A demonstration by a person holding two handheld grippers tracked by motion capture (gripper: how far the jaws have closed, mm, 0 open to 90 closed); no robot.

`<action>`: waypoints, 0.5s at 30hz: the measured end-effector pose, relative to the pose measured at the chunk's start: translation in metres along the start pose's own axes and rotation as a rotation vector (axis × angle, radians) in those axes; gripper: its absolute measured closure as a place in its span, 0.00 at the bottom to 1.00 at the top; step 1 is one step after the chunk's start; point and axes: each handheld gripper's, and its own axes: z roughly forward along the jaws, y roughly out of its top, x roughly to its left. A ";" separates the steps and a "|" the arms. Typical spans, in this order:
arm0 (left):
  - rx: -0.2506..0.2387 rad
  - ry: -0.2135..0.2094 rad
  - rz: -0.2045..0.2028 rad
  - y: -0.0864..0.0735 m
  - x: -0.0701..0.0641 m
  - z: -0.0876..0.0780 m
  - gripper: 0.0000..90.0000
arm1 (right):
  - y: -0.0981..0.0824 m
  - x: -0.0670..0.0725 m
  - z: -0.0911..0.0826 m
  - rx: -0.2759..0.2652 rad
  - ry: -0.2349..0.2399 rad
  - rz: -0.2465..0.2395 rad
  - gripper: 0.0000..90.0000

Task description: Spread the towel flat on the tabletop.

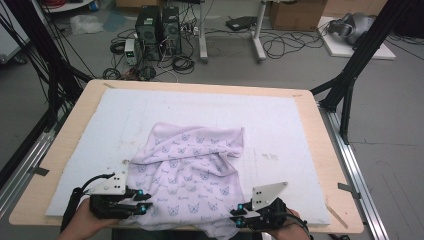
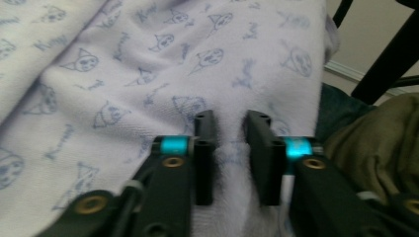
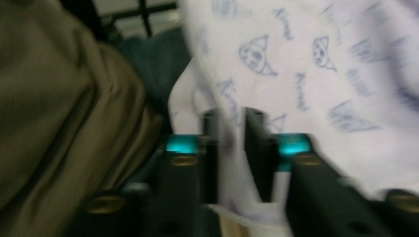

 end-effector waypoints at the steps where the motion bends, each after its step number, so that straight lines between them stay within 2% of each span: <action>1: 0.000 0.013 -0.008 0.000 0.004 0.000 0.66 | 0.001 -0.003 -0.002 -0.016 -0.012 0.004 0.74; 3: 0.004 0.046 -0.014 0.002 0.012 0.001 0.58 | 0.006 -0.011 -0.002 -0.035 -0.060 0.016 0.67; 4: 0.007 0.051 -0.022 0.002 0.017 0.003 0.55 | 0.009 -0.016 0.001 -0.037 -0.084 0.008 0.62; 6: 0.031 0.052 -0.044 0.002 0.026 0.010 0.50 | 0.014 -0.029 0.011 -0.021 -0.119 0.010 0.58; 9: 0.072 0.052 -0.054 -0.001 0.031 0.023 0.48 | 0.015 -0.044 0.030 0.024 -0.121 0.010 0.55; 11: 0.095 0.031 -0.051 -0.004 0.031 0.031 0.53 | 0.014 -0.051 0.043 0.046 -0.112 0.015 0.55; 12: 0.101 0.007 -0.048 -0.005 0.030 0.035 0.60 | 0.013 -0.054 0.049 0.066 -0.121 0.020 0.56; 14: 0.100 -0.001 -0.044 -0.004 0.026 0.038 0.72 | 0.011 -0.055 0.058 0.110 -0.122 0.019 0.62; 15: 0.104 -0.005 -0.038 -0.003 0.025 0.038 0.77 | 0.010 -0.054 0.059 0.095 -0.131 0.005 0.70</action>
